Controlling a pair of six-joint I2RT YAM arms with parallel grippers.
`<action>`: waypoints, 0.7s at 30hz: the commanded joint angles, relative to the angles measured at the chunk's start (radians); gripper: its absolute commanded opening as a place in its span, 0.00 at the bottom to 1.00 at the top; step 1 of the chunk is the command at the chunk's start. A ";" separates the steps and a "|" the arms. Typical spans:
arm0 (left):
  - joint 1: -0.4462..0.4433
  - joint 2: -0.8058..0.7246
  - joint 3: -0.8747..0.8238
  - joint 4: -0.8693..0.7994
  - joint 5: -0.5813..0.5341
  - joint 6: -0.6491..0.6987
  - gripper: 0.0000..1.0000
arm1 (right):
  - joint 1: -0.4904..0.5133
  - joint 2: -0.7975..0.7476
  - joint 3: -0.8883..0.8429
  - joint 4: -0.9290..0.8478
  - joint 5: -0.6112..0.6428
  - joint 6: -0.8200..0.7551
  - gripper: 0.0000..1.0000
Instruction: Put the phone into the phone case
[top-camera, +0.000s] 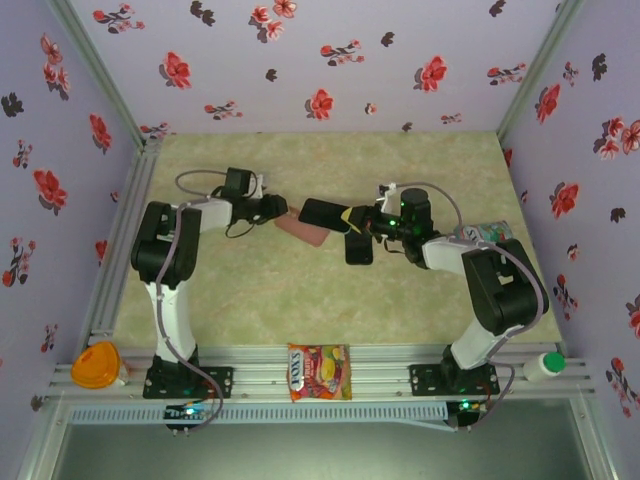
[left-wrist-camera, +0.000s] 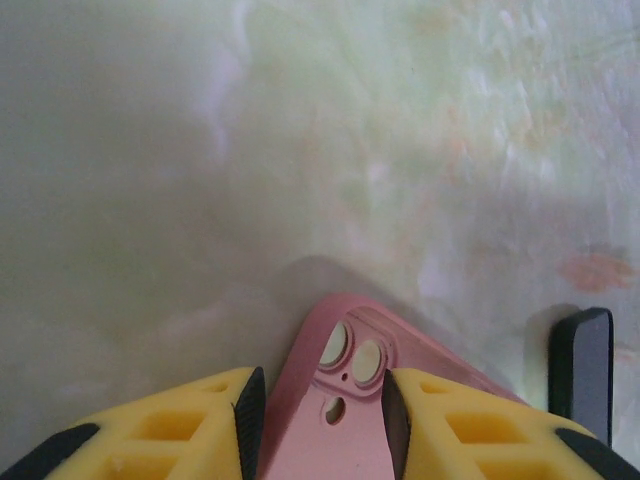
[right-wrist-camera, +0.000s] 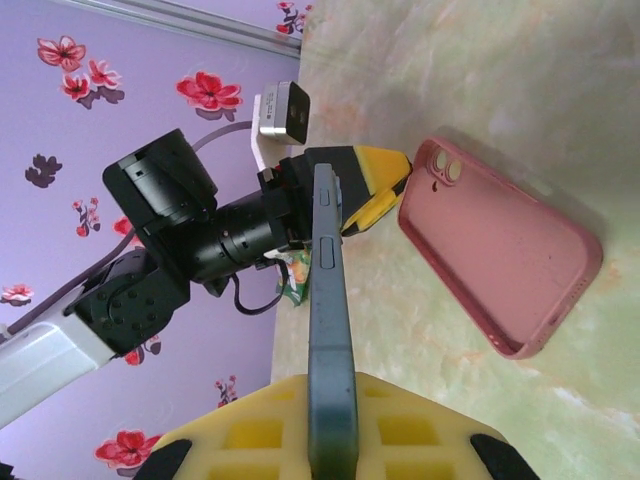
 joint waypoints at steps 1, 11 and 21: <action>-0.022 -0.044 -0.061 -0.012 0.032 -0.064 0.40 | -0.004 0.026 0.012 0.030 -0.030 -0.019 0.00; 0.032 -0.097 -0.086 0.015 0.031 -0.098 0.40 | 0.017 0.154 0.098 0.017 -0.009 0.002 0.00; 0.056 -0.060 -0.047 0.014 0.060 -0.084 0.41 | 0.053 0.239 0.181 -0.014 0.010 0.008 0.00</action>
